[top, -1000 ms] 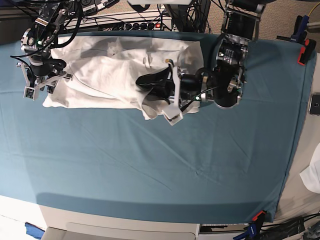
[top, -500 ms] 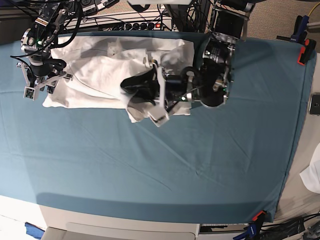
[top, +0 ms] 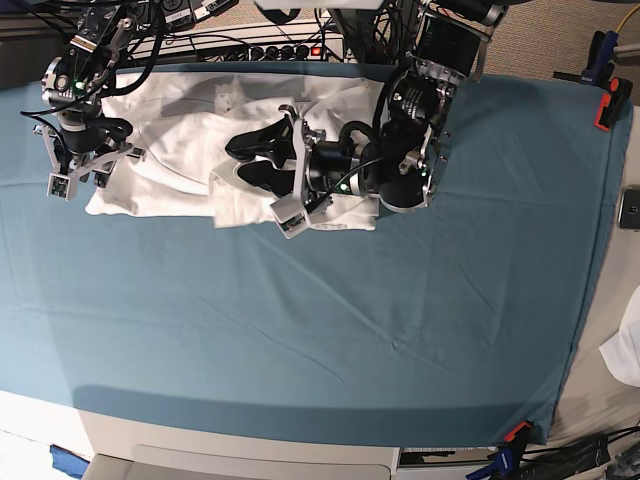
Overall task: Fold the T-shirt properly
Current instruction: 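Lift the hem end with the left gripper and fold it toward the right gripper, then open the left gripper and lift it off the folded hem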
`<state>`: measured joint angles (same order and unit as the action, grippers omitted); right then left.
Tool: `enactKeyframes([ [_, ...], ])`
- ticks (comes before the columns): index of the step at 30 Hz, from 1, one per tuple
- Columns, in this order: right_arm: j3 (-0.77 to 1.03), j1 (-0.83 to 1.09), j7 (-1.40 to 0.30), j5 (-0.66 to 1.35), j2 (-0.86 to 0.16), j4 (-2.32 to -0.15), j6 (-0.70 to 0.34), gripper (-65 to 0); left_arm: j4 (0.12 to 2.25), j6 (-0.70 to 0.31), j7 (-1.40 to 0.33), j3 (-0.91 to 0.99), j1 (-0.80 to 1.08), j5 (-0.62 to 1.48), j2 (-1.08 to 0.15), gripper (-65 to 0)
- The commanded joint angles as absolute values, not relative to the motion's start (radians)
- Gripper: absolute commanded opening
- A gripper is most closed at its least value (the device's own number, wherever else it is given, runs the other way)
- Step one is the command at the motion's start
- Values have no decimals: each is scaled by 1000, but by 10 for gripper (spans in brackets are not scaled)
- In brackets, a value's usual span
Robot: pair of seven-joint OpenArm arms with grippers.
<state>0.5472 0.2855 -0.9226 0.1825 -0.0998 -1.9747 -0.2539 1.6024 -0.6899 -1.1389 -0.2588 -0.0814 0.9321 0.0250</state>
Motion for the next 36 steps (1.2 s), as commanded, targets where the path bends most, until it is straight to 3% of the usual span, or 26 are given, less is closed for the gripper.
enactKeyframes([
  [1, 552, 280, -894, 183, -114, -1988, -249, -456, 1621, -698, -1116, -260, -100, 969, 38, -358],
  [5, 552, 280, -893, 183, -114, -1988, -249, -456, 1667, -698, -1161, -258, -120, 987, 31, -367],
  [12, 552, 280, -894, 183, -114, -1988, -249, -456, 1822, -698, -1208, -130, -144, 962, -47, -650],
  [14, 552, 280, -894, 183, -114, -1988, -249, -456, 1828, -698, -1198, -65, -144, 921, -88, -650],
  [20, 552, 280, -894, 183, -114, -1988, -249, -456, 1828, -523, -1139, 120, -93, 761, -204, -650],
  [24, 551, 280, -894, 183, -114, -1988, -249, -456, 1829, -464, -1131, 188, -21, 732, -260, -650],
  [36, 551, 280, -893, 186, -114, -1988, -249, -456, 1829, -448, -1116, 185, 91, 762, -152, -650],
])
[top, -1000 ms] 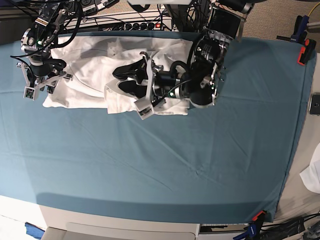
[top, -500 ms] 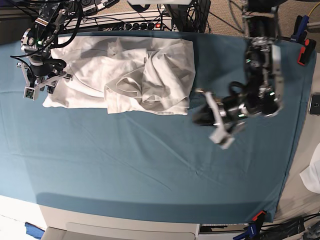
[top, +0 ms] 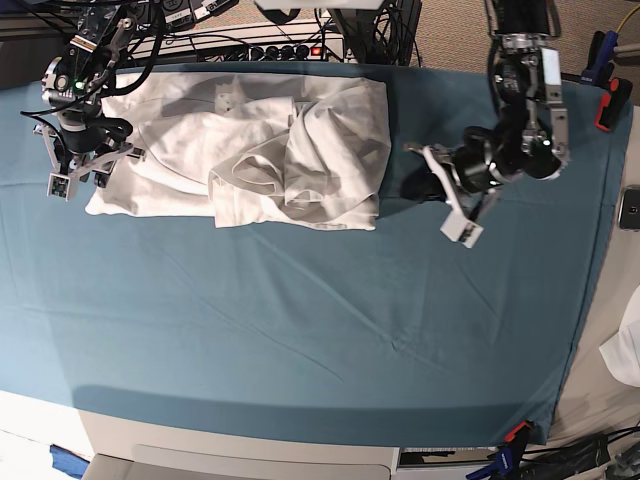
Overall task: Fold the T-shirt properly
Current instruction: 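Open the left gripper and lift it off the folded hem, then press and tuck the loose folded fabric with the left gripper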
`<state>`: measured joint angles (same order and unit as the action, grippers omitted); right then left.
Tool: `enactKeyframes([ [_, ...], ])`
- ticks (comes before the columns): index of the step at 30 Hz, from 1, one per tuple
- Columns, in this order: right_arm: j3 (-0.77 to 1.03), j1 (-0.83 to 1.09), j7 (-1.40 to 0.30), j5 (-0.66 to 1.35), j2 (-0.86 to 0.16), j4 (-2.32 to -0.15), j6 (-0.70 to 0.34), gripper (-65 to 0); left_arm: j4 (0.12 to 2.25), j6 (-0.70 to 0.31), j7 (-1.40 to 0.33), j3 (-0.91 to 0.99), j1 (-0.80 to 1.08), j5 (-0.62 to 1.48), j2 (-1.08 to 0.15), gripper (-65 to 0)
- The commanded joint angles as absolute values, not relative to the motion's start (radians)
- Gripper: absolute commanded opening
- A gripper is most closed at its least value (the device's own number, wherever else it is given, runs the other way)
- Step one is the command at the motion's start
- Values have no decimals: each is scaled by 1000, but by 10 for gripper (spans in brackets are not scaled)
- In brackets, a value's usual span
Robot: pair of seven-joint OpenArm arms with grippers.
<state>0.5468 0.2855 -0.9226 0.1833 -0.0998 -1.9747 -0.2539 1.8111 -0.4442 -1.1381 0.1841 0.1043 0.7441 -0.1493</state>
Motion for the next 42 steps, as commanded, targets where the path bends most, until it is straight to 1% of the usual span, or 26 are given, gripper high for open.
enactKeyframes([
  [1, 551, 280, -893, 186, -114, -1988, -249, -456, 1829, -448, -1111, 172, 91, 762, -141, -650],
  [10, 551, 280, -889, 186, -114, -1988, -249, -456, 1829, -425, -1060, -21, 88, 656, -64, -650],
  [16, 551, 280, -889, 186, -114, -1988, -249, -456, 1829, -408, -1049, -81, 83, 628, -44, -650],
  [23, 551, 280, -889, 186, -114, -1988, -249, -456, 1843, -424, -1066, -91, 82, 641, -44, -650],
  [27, 551, 280, -889, 186, -114, -1988, -249, -456, 1892, -429, -1077, -89, 83, 597, -45, -650],
  [36, 551, 280, -890, 186, -113, -1988, -249, -456, 1985, -427, -1090, -89, 89, 622, -44, -650],
  [42, 551, 280, -888, 186, -114, -1988, -249, -456, 1985, -472, -1076, -89, 105, 650, -44, -650],
])
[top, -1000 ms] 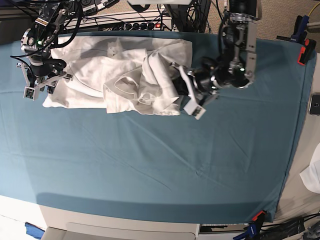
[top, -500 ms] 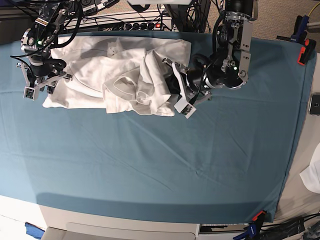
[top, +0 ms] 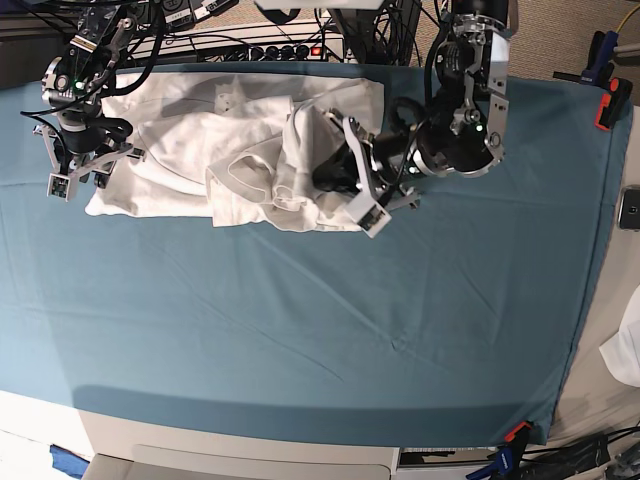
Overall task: Fold the T-shirt properly
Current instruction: 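Press and tuck the loose folded fabric with the left gripper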
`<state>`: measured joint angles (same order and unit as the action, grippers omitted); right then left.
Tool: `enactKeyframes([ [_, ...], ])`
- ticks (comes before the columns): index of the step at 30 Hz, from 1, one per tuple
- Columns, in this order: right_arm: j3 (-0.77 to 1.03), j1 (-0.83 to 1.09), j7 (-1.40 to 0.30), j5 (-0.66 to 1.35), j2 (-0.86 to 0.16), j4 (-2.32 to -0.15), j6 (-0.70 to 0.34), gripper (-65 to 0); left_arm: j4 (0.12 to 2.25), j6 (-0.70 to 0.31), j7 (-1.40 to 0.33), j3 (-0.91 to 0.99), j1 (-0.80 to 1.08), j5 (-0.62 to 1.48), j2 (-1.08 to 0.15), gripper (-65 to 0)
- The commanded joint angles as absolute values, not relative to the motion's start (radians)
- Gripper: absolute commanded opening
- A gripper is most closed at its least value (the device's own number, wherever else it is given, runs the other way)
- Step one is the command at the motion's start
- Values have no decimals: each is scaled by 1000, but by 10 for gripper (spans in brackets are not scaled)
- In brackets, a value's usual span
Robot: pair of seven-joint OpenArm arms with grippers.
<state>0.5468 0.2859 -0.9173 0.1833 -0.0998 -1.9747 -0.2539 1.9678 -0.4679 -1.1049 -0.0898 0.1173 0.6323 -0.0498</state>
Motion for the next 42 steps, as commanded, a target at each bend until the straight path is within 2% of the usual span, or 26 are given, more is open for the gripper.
enactKeyframes([
  [1, 551, 280, -888, 186, -114, -1988, -249, -456, 1983, -471, -1072, -89, 105, 633, -44, -650],
  [7, 551, 280, -887, 187, -114, -1988, -249, -456, 1962, -436, -1016, -89, 105, 511, -44, -650],
  [17, 551, 280, -887, 202, -114, -1988, -250, -456, 1893, -411, -994, -107, 111, 505, -41, -650],
  [27, 551, 280, -886, 202, -114, -1988, -250, -456, 1888, -402, -1000, -289, 111, 501, 6, -650],
  [34, 551, 280, -886, 202, -114, -1988, -250, -456, 1888, -408, -971, -405, 111, 384, 33, -650],
  [36, 551, 280, -886, 202, -114, -1988, -250, -456, 1888, -425, -979, -429, 111, 385, 33, -650],
  [42, 551, 280, -885, 202, -115, -1988, -250, -456, 1888, -572, -1033, -456, 110, 511, 33, -650],
])
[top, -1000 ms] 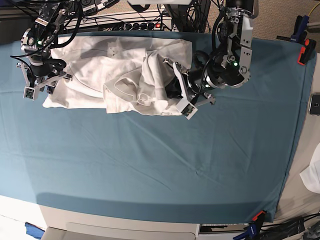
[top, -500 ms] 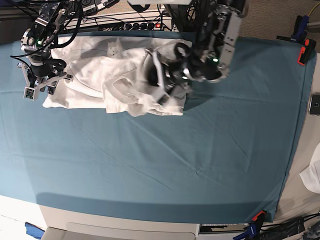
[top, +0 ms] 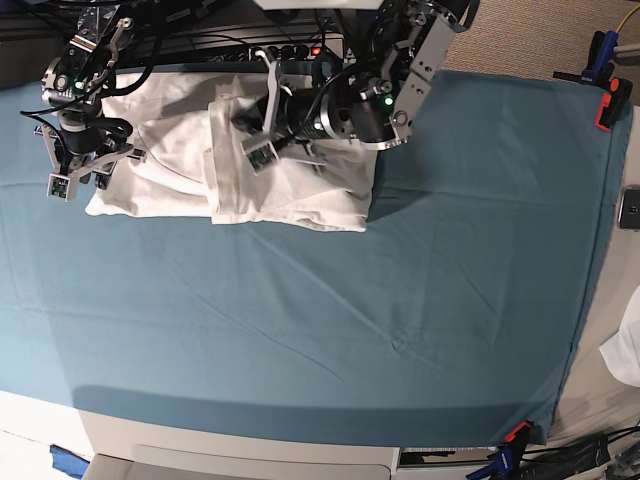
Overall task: Fold the T-shirt properly
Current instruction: 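Press and tuck the loose folded fabric with the left gripper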
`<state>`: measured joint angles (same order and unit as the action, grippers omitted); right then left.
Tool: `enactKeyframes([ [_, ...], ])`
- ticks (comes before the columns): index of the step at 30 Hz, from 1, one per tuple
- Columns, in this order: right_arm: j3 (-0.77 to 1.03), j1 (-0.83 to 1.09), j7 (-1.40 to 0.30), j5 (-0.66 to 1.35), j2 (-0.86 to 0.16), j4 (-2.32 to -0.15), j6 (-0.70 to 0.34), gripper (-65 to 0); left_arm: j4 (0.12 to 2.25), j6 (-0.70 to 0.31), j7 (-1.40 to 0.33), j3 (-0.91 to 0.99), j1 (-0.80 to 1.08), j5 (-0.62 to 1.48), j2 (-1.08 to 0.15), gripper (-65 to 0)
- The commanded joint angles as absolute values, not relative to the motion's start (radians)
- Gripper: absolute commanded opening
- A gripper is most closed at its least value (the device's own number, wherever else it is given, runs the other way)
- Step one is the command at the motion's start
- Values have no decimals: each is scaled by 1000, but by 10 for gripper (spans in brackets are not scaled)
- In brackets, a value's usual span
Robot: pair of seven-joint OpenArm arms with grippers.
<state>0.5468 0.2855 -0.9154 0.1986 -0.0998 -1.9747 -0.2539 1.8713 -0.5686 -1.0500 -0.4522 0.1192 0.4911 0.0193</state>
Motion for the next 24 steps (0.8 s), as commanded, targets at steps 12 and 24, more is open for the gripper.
enactKeyframes([
  [12, 551, 280, -885, 202, -117, -1988, -250, -456, 1972, -604, -1092, -455, 97, 599, 33, -650],
  [24, 551, 280, -885, 229, -116, -1988, -250, -456, 1993, -390, -962, -313, 100, 308, 33, -650],
])
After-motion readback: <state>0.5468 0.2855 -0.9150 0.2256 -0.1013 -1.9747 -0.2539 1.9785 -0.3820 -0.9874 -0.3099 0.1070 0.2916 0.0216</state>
